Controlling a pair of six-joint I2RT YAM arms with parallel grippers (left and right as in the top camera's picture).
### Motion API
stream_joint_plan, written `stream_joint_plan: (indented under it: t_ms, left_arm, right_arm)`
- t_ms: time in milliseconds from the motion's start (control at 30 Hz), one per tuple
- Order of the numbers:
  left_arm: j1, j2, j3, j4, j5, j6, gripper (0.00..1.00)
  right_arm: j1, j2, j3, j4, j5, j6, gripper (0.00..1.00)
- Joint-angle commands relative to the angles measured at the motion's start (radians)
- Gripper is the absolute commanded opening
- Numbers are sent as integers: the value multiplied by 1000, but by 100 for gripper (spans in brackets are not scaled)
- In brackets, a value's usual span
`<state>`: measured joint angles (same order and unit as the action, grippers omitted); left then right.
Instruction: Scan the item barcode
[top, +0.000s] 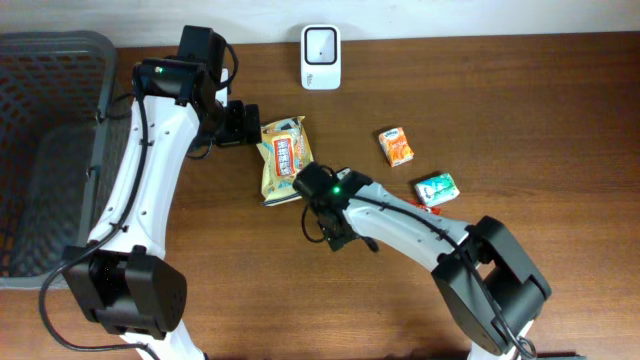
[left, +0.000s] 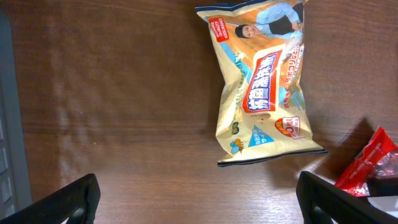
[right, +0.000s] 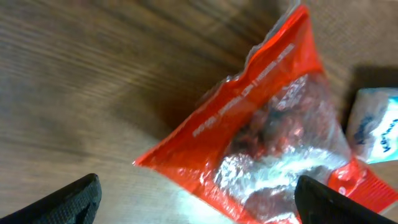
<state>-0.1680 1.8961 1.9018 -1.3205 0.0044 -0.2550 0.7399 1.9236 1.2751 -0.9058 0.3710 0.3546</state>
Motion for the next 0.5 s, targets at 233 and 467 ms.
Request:
stream_joint_plan:
  t_ms: [233, 467]
  left_arm:
    - [1, -2, 0, 0, 7, -10, 99]
    - [1, -2, 0, 0, 7, -10, 99]
  right_arm:
    - [-98, -3, -101, 135, 112, 43, 79]
    - [-205, -5, -51, 129, -31, 43, 4]
